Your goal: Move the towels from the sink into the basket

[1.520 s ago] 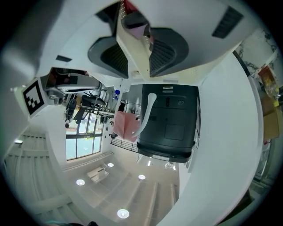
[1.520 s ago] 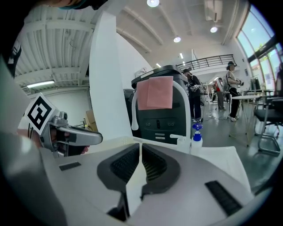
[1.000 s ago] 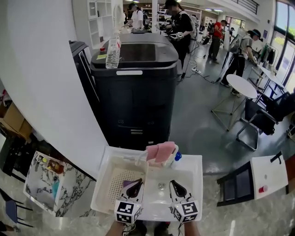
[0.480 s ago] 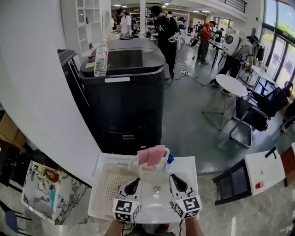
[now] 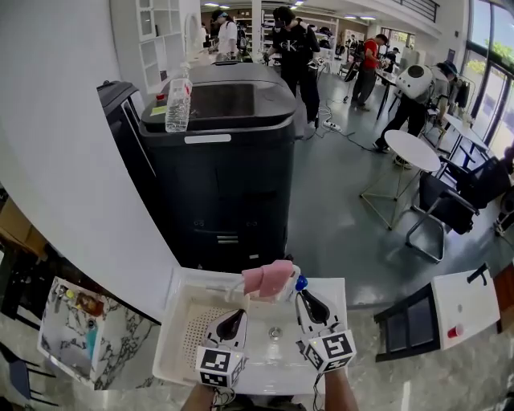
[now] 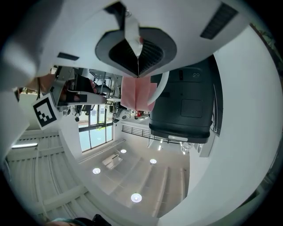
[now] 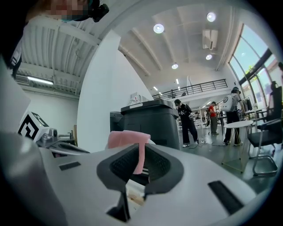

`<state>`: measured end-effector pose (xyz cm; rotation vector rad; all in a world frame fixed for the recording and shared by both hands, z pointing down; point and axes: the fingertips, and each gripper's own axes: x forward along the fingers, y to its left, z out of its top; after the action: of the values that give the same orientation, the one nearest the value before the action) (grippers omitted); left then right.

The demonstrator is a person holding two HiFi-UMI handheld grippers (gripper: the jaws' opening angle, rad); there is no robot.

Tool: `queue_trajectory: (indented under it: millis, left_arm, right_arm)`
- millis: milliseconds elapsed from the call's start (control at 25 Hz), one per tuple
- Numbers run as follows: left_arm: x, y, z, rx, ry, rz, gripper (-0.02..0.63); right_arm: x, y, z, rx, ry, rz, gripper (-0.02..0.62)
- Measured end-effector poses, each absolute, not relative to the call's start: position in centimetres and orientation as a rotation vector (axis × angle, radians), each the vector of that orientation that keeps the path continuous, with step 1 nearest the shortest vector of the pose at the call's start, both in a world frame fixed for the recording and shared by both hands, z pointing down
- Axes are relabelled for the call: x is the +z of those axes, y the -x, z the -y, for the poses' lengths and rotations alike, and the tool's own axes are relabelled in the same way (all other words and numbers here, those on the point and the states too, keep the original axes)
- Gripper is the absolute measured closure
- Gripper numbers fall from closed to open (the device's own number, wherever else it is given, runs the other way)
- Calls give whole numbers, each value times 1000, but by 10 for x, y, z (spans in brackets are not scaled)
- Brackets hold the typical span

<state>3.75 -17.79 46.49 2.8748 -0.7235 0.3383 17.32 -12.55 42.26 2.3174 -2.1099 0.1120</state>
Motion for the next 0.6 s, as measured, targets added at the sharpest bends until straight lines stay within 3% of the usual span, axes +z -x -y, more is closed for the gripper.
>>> queue_trajectory:
  millis: [120,200,400,600]
  left_arm:
    - [466,-38,182,347,-2869,738,597]
    - [468,-37,184,349,-2859,746,597]
    - [473,-35,190,354,-2834,777,597]
    - [477,-29,195,372,-2821,805,597]
  right_arm:
    - [416,-177,138,94,-2290,2135,541]
    - [413,-178,147,102,-2251,2171,484]
    - [409,-182,170,91,-2190,2197,429]
    - [413,-182,187,101,-2152,2199,405]
